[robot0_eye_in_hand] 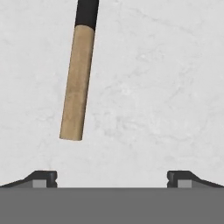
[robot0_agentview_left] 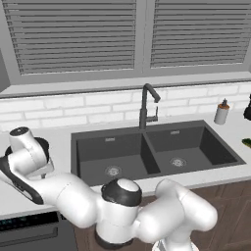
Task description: Pick the pan and sponge and place them into the sink. Then turn on the water.
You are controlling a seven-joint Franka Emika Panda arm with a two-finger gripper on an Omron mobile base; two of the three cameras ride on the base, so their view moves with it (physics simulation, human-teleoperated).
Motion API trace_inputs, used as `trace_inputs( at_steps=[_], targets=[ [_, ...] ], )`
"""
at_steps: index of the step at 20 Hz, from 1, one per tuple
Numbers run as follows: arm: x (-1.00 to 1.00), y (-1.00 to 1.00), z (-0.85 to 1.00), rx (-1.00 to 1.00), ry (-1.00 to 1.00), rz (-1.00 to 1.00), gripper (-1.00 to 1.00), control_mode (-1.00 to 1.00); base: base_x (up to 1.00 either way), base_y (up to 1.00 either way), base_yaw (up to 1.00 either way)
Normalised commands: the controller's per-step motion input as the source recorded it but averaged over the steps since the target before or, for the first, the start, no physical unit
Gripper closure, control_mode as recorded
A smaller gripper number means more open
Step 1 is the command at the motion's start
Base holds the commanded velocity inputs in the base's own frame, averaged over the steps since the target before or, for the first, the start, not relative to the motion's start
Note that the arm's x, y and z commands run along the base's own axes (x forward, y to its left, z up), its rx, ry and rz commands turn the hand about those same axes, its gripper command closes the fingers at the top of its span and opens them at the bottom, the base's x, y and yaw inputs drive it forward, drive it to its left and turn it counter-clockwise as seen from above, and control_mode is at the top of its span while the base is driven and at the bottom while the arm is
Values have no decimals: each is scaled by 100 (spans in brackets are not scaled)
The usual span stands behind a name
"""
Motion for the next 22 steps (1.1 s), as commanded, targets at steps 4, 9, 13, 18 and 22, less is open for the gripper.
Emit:
trace_inputs(
  at_steps=[4,9,13,18,22],
  targets=[
    [19,8,-12,0,1,0,-100,-100,0,0,0],
    [23,19,-8,0,0,0,-100,-100,0,0,0],
    [25,7,-26,0,0,0,-100,-100,0,0,0],
    [22,1,-33,0,0,0,-100,-100,0,0,0],
    [23,16,-21,0,-1,0,-100,-100,0,0,0]
  ],
)
